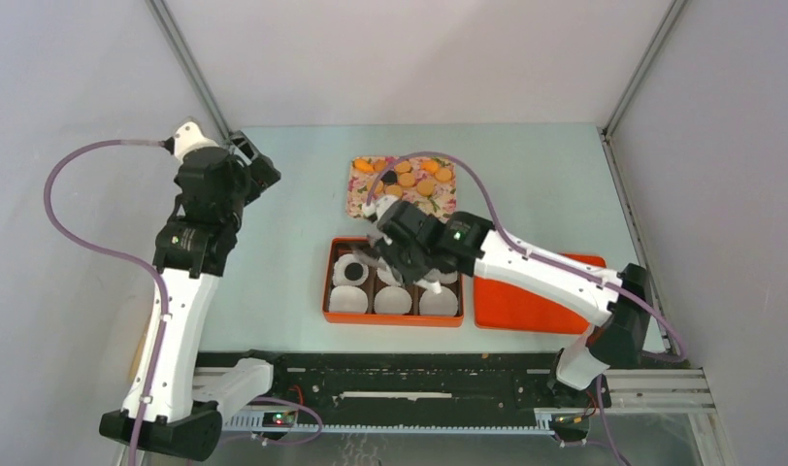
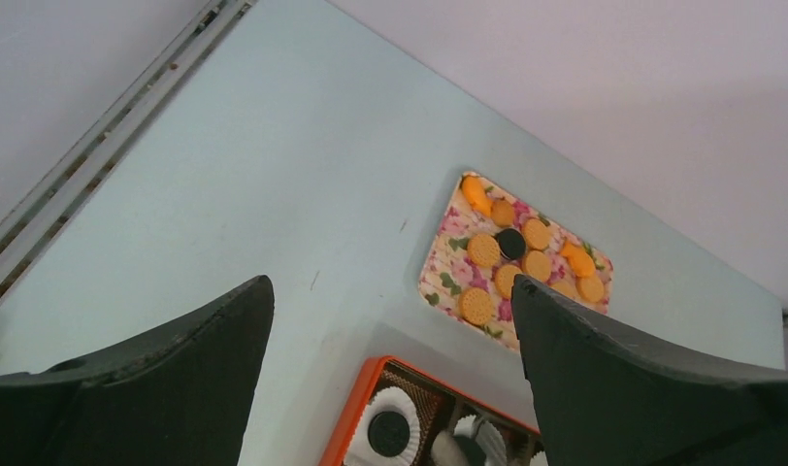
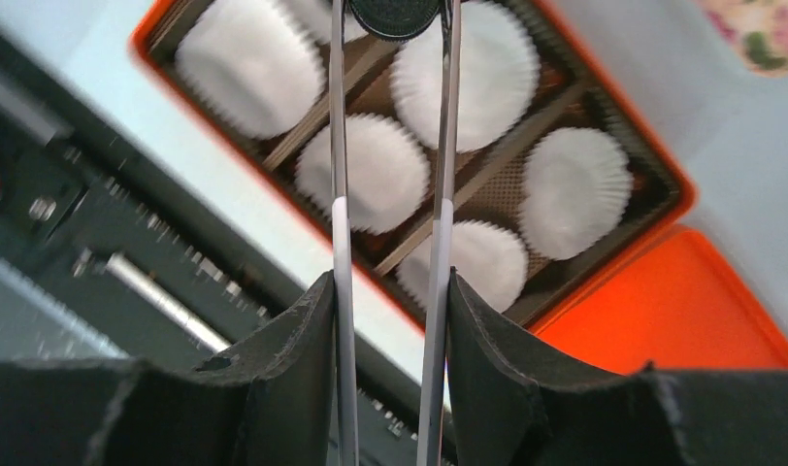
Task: Pack the cookies
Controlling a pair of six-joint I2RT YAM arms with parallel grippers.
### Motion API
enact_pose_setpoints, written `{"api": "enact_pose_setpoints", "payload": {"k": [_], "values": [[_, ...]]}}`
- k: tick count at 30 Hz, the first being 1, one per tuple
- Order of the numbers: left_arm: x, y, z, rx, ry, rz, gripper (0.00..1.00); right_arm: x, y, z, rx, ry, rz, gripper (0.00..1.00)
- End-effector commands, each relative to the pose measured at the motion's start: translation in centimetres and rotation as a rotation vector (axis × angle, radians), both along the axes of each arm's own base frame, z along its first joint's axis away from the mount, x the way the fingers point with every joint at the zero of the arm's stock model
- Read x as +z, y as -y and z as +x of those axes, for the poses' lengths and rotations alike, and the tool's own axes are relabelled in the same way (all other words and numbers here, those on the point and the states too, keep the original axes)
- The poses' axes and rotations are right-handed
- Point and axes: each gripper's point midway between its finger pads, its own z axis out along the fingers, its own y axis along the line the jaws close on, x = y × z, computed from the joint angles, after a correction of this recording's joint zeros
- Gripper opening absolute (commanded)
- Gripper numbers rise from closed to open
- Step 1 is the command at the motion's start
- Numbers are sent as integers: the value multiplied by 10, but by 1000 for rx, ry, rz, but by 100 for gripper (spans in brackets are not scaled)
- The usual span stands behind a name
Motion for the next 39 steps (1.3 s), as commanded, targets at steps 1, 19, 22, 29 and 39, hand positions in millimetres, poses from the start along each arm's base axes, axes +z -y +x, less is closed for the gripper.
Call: {"api": "enact_pose_setpoints", "payload": {"k": [1, 19, 22, 29, 39], "values": [[0, -3, 3, 0, -39, -43, 96, 21, -11, -46, 114, -16, 77, 0], [-15, -4, -10, -9, -26, -38, 96, -18, -46, -81, 245, -78, -5, 0], [-17, -4, -9, -8, -28, -37, 96, -23, -51, -81, 258, -84, -9, 0], [-17, -4, -10, -12, -25, -33, 96, -15, -62, -78, 255, -59, 16, 0], [-21, 0, -8, -32, -29, -42, 96, -13, -64, -73, 248, -27, 11, 0]]}}
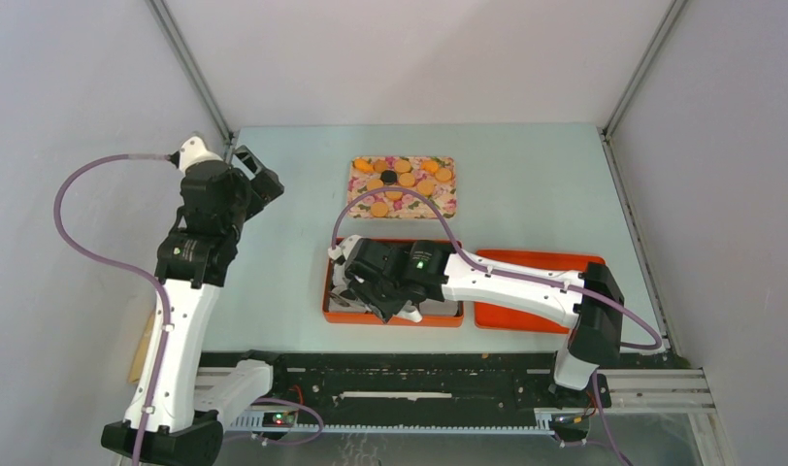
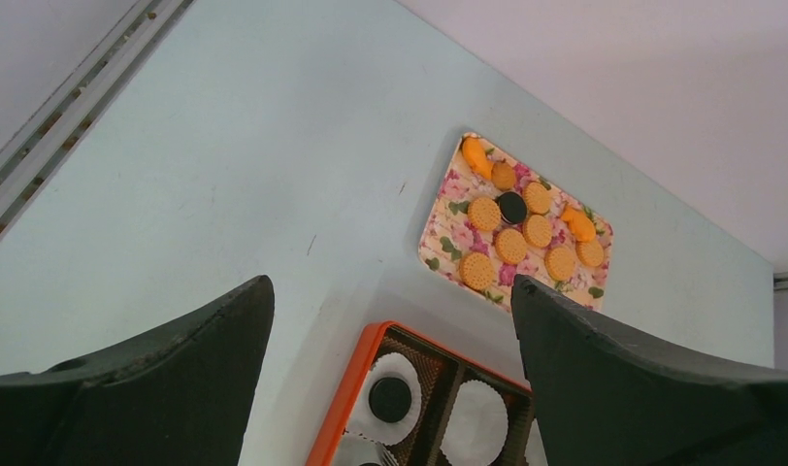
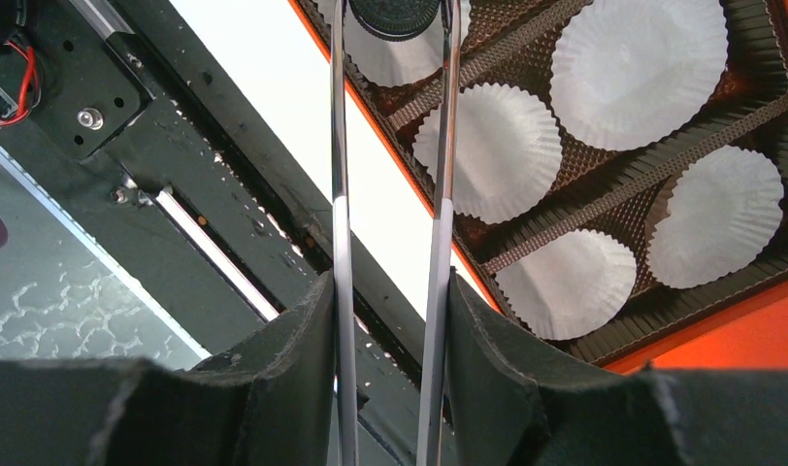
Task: Pack the cookies
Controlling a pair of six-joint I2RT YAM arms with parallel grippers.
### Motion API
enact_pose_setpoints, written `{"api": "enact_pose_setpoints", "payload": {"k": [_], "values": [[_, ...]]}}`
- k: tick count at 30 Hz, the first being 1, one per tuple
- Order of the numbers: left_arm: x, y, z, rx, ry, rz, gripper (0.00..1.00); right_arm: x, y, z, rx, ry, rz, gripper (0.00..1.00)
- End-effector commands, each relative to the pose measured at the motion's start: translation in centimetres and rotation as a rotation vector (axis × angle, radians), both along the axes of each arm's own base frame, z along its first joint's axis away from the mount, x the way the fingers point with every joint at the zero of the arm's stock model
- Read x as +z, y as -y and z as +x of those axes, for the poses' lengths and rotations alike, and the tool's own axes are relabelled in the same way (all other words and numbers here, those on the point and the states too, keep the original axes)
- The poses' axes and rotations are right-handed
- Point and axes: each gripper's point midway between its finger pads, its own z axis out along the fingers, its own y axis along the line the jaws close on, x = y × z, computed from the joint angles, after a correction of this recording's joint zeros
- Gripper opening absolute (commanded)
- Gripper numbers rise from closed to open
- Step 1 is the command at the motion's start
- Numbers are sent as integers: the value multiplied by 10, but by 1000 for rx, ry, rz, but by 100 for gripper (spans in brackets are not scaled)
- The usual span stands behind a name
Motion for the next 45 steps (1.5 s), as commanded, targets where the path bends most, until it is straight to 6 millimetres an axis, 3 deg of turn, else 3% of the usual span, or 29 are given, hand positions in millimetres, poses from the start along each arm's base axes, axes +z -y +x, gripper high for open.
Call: {"api": "enact_pose_setpoints", "payload": {"k": [1, 3, 6, 9, 16, 19, 24, 29, 33, 38, 45], "values": [[0, 0, 0, -12, 16, 5, 96, 21, -14, 5, 7, 45, 64, 0], [0, 0, 0, -12, 16, 8, 96, 17, -15, 5, 6, 45, 55, 13], [1, 1, 0, -19, 19, 10, 96, 16, -15, 8, -5, 58, 57, 42], [0, 3, 0, -30, 18, 10, 97, 17, -15, 11, -11, 71, 61, 54], [5, 6, -1, -52, 35, 9, 97, 23, -17, 17, -24, 87, 74, 55], [7, 7, -1, -59, 44, 7, 97, 37, -13, 28, -63, 146, 84, 53], [8, 16, 4, -95, 61, -26, 97, 70, 13, 71, -193, 230, 118, 53], [-5, 21, 13, -107, 25, -38, 96, 82, 42, 127, -340, 270, 142, 52], [-11, 23, 20, -114, 8, -43, 96, 68, 60, 168, -428, 265, 120, 51], [-13, 24, 24, -115, 3, -44, 96, 36, 82, 211, -523, 252, 56, 50], [-16, 24, 26, -117, -7, -41, 96, -2, 112, 244, -615, 209, 1, 50]]}}
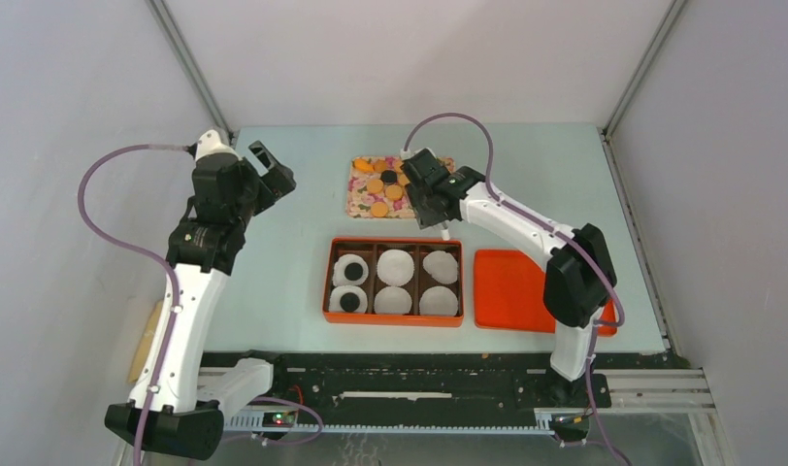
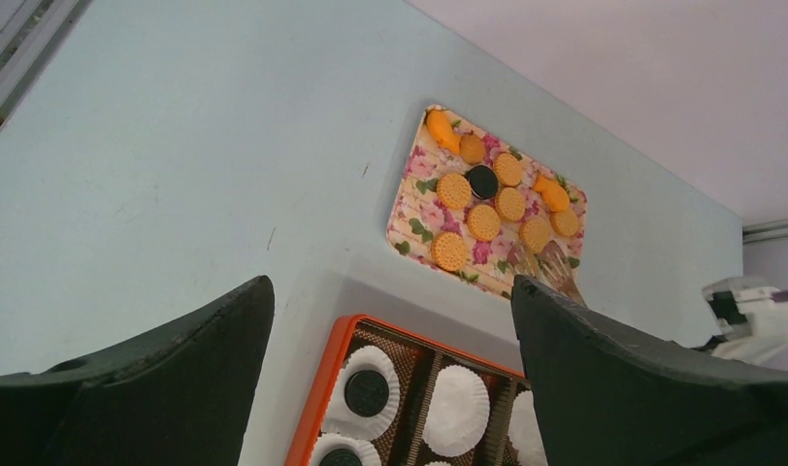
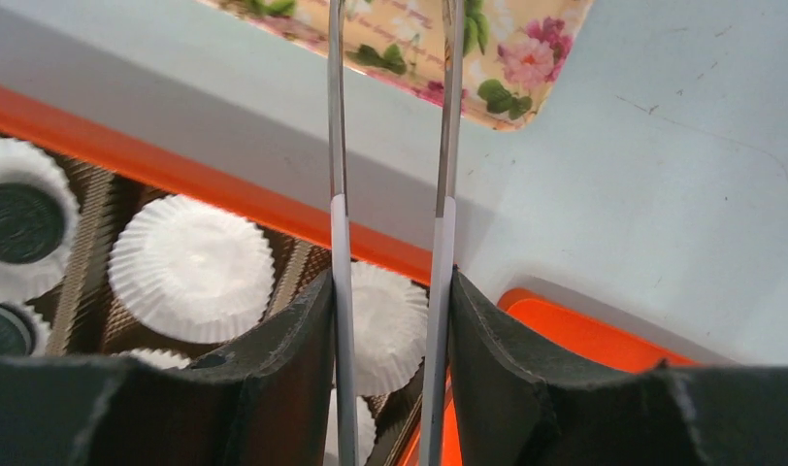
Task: Pack the cookies
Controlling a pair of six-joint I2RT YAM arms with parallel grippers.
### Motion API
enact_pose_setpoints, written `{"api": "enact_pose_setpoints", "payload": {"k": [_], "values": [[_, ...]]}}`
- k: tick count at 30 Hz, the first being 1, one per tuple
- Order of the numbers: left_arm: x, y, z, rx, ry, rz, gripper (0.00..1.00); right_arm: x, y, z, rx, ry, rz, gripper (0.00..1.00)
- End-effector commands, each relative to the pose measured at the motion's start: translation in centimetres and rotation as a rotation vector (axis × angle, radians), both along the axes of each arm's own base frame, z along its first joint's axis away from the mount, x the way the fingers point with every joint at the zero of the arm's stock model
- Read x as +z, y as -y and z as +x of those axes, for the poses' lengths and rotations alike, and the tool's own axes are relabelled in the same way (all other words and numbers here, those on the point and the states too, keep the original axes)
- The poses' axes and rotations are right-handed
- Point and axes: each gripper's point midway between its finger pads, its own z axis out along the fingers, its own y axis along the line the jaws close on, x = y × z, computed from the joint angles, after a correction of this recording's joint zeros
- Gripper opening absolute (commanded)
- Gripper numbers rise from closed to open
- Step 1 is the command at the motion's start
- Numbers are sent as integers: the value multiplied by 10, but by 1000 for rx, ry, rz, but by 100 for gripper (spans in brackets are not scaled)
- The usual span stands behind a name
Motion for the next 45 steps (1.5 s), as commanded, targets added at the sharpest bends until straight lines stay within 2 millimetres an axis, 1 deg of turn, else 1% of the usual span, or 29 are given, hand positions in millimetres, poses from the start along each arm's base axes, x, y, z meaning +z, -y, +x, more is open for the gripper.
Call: {"api": "enact_pose_setpoints", "payload": {"k": [1, 5, 9, 15, 19, 23, 25, 27, 28, 29, 31, 32, 35, 39, 41, 45], "values": [[-1, 3, 6, -15, 18, -8, 96, 6, 9, 25, -44, 50, 32, 50], [-1, 3, 6, -15, 17, -10, 96, -6, 23, 30, -79, 36, 26, 50], [-2, 3, 7, -13, 18, -12, 96, -14, 31, 36, -100, 25, 30, 50], [-4, 3, 7, -10, 13, -11, 96, -32, 27, 50, -102, -14, 56, 50], [-5, 2, 6, -9, 12, -8, 96, -35, 22, 61, -93, -25, 70, 50], [-5, 2, 6, -9, 11, -9, 96, -42, 19, 64, -94, -43, 70, 49], [-6, 2, 6, -8, 10, -9, 96, -42, 19, 64, -93, -47, 70, 40], [-7, 2, 6, -9, 7, -8, 96, -41, 21, 63, -99, -56, 80, 21], [-7, 2, 6, -10, 7, -9, 96, -37, 21, 62, -101, -53, 91, 13], [-7, 3, 6, -12, 7, -11, 96, -36, 22, 61, -103, -52, 98, 10], [-7, 4, 6, -17, 6, -17, 96, -23, 23, 58, -108, -34, 116, 6], [-6, 5, 6, -20, 8, -18, 96, -13, 24, 55, -106, -19, 129, 4], [-3, 5, 5, -22, 16, -23, 96, 15, 25, 45, -95, 25, 161, 2], [-1, 7, 3, -27, 23, -32, 96, 48, 24, 25, -65, 70, 188, 1], [0, 7, 3, -31, 26, -37, 96, 58, 23, 13, -48, 80, 193, 1], [5, 8, 1, -31, 35, -41, 96, 71, 13, -20, 15, 81, 187, 0]]}}
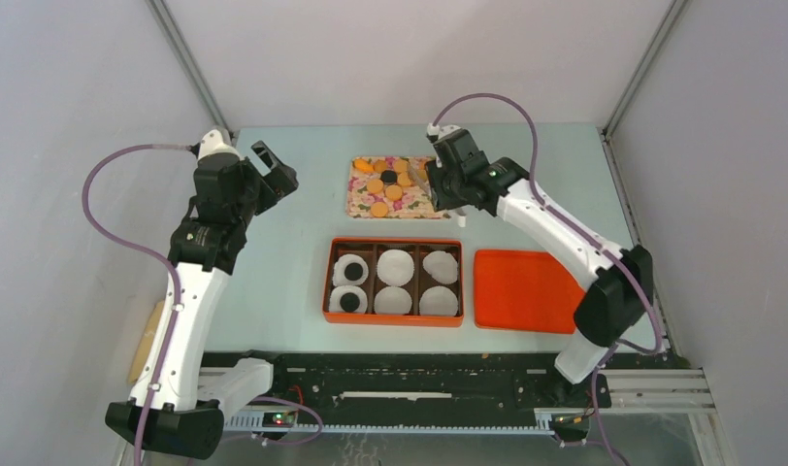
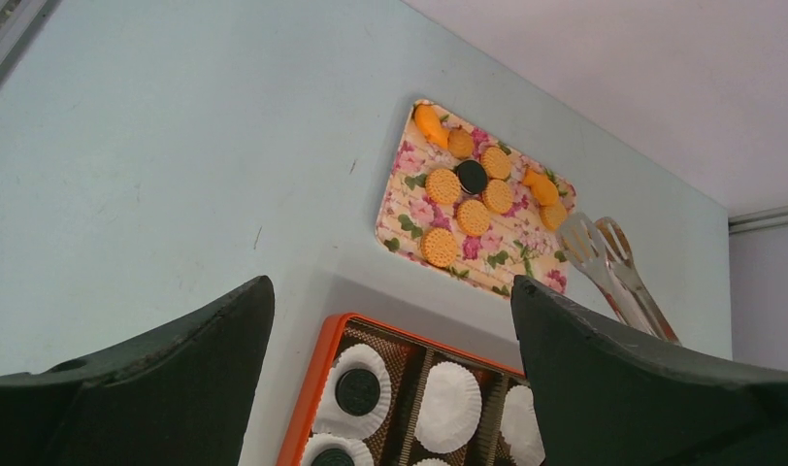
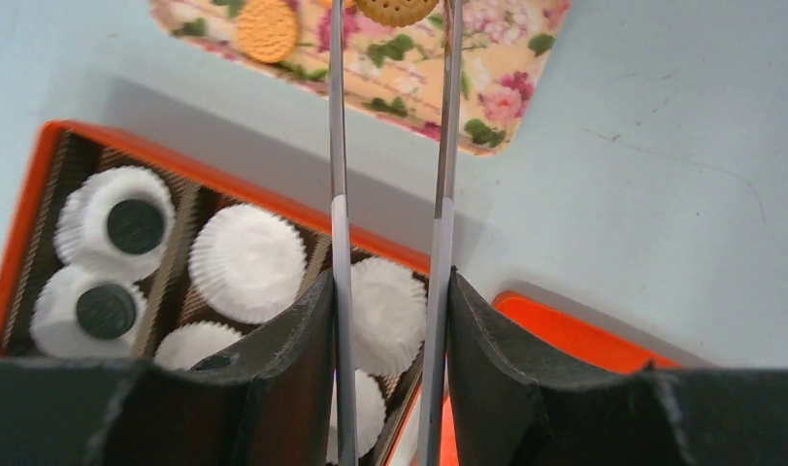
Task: Pack the cookies
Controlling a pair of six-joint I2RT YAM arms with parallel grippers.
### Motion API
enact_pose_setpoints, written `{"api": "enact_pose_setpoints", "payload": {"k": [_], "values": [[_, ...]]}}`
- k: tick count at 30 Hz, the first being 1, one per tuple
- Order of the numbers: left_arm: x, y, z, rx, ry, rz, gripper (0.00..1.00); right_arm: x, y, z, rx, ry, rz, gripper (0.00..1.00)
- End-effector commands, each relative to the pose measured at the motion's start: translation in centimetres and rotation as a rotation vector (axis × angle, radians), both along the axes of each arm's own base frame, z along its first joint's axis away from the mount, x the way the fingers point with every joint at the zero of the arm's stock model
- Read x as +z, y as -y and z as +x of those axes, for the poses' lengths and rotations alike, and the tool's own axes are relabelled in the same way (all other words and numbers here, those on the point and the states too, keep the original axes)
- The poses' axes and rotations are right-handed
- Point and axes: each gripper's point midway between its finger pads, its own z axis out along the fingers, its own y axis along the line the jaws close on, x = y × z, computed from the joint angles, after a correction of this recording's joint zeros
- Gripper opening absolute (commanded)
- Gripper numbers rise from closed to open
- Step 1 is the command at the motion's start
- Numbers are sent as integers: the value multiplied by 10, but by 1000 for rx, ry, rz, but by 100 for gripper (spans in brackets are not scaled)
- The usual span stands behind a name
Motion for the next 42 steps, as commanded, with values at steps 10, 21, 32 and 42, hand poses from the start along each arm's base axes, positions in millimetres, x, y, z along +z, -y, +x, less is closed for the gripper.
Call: {"api": "enact_pose_setpoints", "payload": {"k": [10, 21, 32, 42], "values": [[18, -2, -11, 2, 46, -13, 96, 24, -51, -147, 287, -20, 2, 0], [19, 0, -18, -8, 59, -27, 96, -25, -54, -187, 303, -128, -78, 0], [17, -1, -18, -9, 55, -17, 96, -39, -56, -168, 282, -112, -130, 23], [18, 0, -16, -25, 55, 0, 96, -26, -54, -159, 258, -57, -125, 61]]}}
